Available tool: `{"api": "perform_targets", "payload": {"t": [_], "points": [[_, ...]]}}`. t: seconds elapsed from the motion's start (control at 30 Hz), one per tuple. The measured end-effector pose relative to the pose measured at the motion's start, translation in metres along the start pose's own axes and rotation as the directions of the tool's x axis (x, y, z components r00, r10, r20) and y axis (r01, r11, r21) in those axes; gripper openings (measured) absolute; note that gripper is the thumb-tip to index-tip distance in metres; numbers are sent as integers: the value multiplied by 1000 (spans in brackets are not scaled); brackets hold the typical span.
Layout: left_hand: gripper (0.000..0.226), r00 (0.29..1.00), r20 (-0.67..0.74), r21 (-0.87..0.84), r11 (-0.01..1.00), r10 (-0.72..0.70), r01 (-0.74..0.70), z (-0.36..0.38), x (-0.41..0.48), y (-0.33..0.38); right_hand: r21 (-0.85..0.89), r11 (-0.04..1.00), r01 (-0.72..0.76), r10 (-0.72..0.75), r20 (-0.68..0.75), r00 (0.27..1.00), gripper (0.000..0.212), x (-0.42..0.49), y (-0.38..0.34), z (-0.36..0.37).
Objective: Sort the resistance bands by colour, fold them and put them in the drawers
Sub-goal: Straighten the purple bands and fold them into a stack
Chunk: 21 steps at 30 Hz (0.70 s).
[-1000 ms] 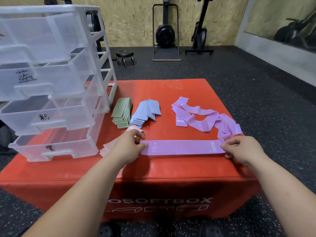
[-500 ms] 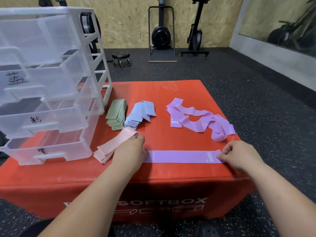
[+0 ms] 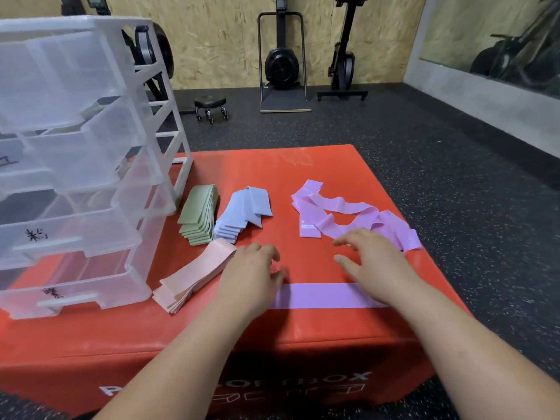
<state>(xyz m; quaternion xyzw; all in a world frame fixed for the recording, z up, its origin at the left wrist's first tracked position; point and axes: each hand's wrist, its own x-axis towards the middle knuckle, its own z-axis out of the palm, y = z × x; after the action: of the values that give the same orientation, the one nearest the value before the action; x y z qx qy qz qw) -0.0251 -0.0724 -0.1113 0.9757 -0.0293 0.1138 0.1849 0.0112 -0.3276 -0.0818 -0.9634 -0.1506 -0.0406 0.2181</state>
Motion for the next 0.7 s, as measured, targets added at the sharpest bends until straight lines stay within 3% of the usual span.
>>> {"api": "perform_targets", "payload": {"t": [0.1,0.23,0.5,0.7], "points": [[29,998,57,30,999,15,-17,7,5,-3,-54,995,83,-78,95,992,40,23,-17,24],[30,997,75,30,999,33,-35,8,9,-11,-186,982,35,-4,164,986,51,47,-27,48],[31,996,77,-3,999,36,-36,2,10,-17,-358,930,-84,98,21,995,39,66,-31,66],[32,996,86,-5,999,35,-35,-3,0,-16,-252,954,-165,143,-104,984,19,74,-31,76]]}}
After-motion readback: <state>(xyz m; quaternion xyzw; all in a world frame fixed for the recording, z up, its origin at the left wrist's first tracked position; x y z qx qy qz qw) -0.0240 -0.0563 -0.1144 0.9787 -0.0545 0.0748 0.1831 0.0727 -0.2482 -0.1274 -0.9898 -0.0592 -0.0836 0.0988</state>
